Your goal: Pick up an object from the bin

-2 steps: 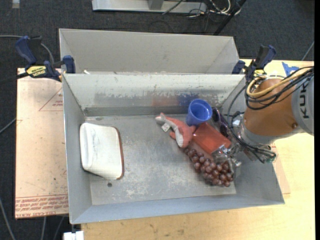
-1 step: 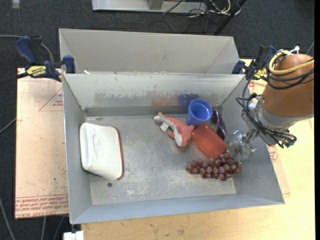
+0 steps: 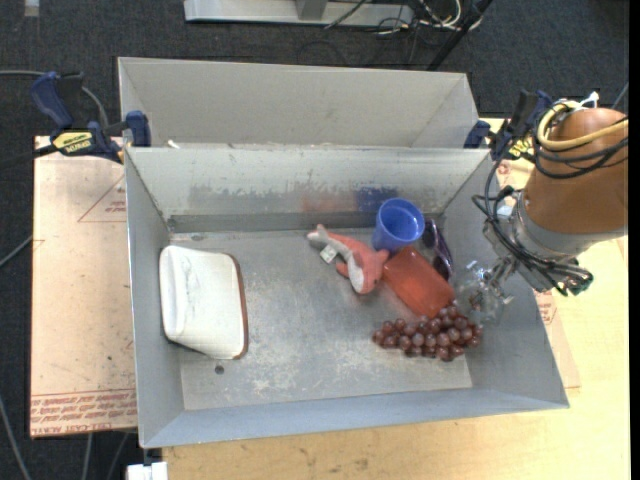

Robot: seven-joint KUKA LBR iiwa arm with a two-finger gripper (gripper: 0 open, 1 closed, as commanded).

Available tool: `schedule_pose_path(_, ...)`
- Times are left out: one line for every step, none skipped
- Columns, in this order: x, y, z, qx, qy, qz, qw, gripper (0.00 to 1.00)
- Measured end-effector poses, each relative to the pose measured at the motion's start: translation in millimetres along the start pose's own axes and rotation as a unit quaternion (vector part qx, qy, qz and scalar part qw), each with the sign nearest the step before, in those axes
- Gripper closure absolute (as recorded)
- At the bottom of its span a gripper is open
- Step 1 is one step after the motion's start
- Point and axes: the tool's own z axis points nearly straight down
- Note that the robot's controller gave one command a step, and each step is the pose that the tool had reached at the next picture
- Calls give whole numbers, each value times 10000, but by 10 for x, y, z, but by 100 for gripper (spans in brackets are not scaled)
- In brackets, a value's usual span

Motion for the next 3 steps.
schedule_pose_path(-62, -81, -179, -10, 2, -162, 9999, 100)
schedule_pose_path(186, -140, -476, 5, -15, -13, 10000, 0)
schedule_pose_path(186, -139, -476, 3, -16, -10, 10000, 0)
